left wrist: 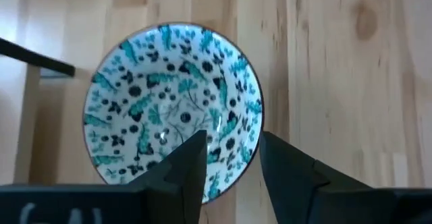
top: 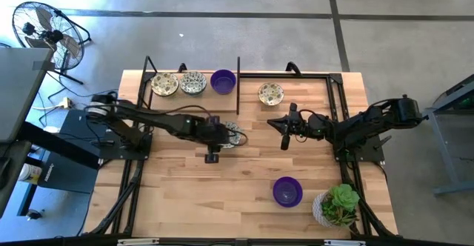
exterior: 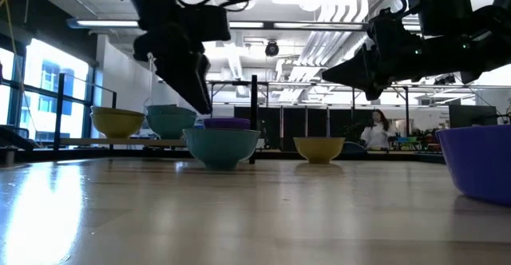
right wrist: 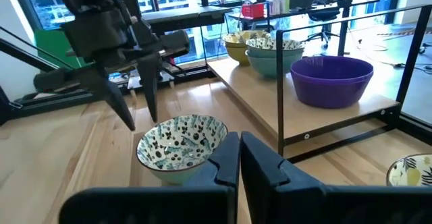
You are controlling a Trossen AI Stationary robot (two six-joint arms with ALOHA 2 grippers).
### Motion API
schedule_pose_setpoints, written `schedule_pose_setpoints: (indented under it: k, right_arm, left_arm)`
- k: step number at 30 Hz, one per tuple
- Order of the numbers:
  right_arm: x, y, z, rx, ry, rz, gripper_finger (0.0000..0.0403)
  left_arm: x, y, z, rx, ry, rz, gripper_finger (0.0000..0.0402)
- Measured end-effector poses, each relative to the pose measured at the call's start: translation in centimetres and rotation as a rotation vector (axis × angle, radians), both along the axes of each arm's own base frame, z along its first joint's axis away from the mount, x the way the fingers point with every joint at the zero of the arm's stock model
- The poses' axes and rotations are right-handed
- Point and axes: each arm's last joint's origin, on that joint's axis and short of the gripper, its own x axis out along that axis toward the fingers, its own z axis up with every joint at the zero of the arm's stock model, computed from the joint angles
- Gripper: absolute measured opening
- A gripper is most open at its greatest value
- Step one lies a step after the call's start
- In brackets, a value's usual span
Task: Pick & Place Mini bowls
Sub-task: Stack the light blue bowl on top of the other light blue bowls on the shelf
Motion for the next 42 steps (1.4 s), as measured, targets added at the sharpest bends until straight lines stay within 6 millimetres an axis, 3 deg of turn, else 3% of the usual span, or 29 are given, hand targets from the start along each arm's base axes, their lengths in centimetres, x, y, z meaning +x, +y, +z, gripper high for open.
schedule_pose_setpoints:
  k: [6, 12, 25, 35, 42]
  right_arm:
    - [0.0, 0.0, -0.1, 0.001, 0.010, 0.000, 0.0001]
    - [0.0, 0.0, -0.2, 0.001, 0.019, 0.000, 0.0001]
    - [0.0, 0.0, -0.2, 0.001, 0.020, -0.001, 0.0002]
    - [0.0, 0.0, -0.2, 0.001, 0.020, -0.001, 0.0001]
    - [0.0, 0.0, -0.2, 0.001, 0.021, -0.001, 0.0001]
  left_arm:
    - [2.2, -0.6, -0.4, 0.007, 0.039, -0.021, 0.0134]
    - [2.6, -0.9, -0.7, -0.002, 0.088, -0.035, 0.0137]
    - [3.4, -1.5, -2.5, 0.106, 0.118, -0.005, 0.0192]
    - [3.5, -1.6, -2.5, 0.106, 0.104, -0.032, 0.0124]
    - [3.5, -1.6, -2.5, 0.122, 0.103, -0.023, 0.0111]
